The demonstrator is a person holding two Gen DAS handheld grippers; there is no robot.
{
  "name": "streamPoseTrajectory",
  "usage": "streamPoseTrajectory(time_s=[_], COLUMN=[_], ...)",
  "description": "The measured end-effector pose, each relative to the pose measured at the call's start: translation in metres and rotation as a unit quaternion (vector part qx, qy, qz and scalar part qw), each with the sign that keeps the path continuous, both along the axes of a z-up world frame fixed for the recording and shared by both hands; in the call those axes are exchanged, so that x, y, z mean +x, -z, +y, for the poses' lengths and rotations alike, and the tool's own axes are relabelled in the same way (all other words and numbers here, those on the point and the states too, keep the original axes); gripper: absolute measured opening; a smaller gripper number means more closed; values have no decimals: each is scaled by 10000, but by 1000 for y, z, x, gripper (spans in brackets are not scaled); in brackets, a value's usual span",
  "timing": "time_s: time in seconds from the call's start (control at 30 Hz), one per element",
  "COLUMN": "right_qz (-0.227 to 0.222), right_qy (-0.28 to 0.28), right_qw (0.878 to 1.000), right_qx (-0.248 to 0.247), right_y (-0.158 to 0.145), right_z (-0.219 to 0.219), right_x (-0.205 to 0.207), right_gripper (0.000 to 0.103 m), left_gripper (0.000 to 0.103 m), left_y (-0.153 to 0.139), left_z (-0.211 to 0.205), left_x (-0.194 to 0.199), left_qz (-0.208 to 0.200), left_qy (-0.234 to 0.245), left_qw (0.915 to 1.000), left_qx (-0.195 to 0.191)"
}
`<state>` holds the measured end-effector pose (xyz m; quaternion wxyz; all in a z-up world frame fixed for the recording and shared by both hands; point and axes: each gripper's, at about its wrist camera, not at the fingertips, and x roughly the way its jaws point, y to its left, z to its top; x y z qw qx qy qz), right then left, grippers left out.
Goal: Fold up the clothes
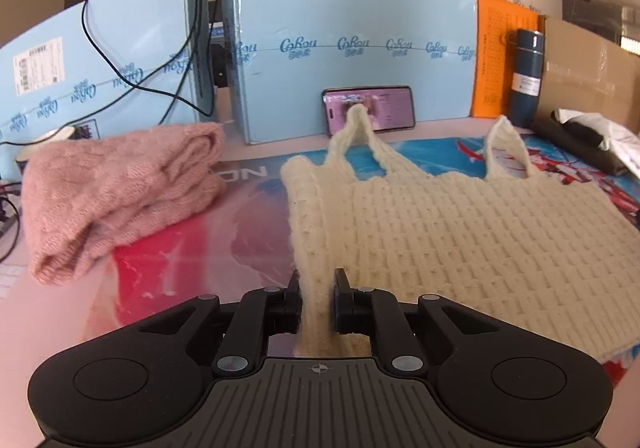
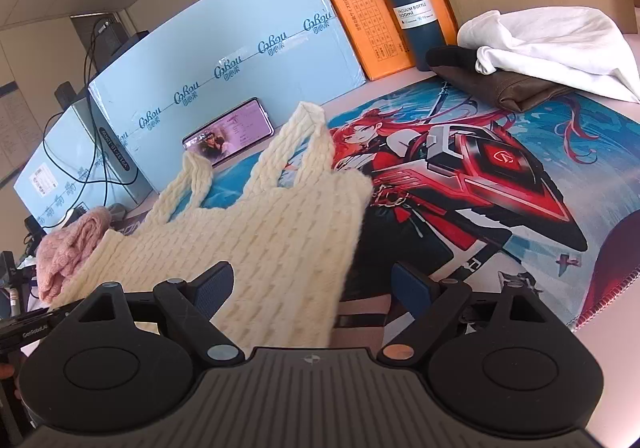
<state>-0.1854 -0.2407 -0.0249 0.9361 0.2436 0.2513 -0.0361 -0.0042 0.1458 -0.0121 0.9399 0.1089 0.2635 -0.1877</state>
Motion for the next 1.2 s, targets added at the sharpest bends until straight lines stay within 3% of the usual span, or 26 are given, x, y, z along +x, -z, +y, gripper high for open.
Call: streamPoseTrajectory(time_s=[0.03,0.1,0.2,0.3,0.47,0.57,0.63,0.67,0.73,0.87,1.0,1.03,1.2], right_qz=[-5,-27,-67,-74,155,377,516,542,571,324,87,72,84], right_qy=[-45,-131,-255,-406,-620,-767,-928,-970,-1007,-1075,-1178,-1201,-1176], right_qw=[10000,9999,9996,9988,9975,9962,9943,9938,9931,9912,9867,9854,9785], right_qx=[2,44,137,253,318,170,105,82,169,694,1114,1208,1694], right_y=[0,0,1,1,-1,-4,-5,-5,-4,-4,-15,-17,-20], right_z=[2,4,6,7,18,30,39,42,44,36,32,32,28], right_x=[-1,-1,-1,6,27,36,42,44,48,49,55,58,68], right_gripper=[86,86,86,86,78,62,45,43,27,22,22,22,21], left_gripper=[19,44,75,87,88,88,88,88,88,93,97,97,97], left_y=[0,-1,-8,-15,-12,-1,4,4,1,-6,-12,-11,9], left_z=[1,2,-7,-16,-40,-48,-49,-52,-60,-77,-94,-99,-127], left_x=[7,15,-4,-23,-51,-53,-53,-57,-70,-97,-123,-128,-139], left_qz=[-74,-160,-554,-948,-635,-438,-347,-335,-360,-407,-449,-464,-550], left_qy=[-163,-472,-487,-502,286,265,233,352,806,1707,2591,2657,2335], left_qw=[9996,9977,9967,9940,9974,9985,9989,9984,9949,9805,9564,9550,9694], left_qx=[227,460,341,222,-203,-200,-230,-292,-491,-884,-1269,-1236,-528])
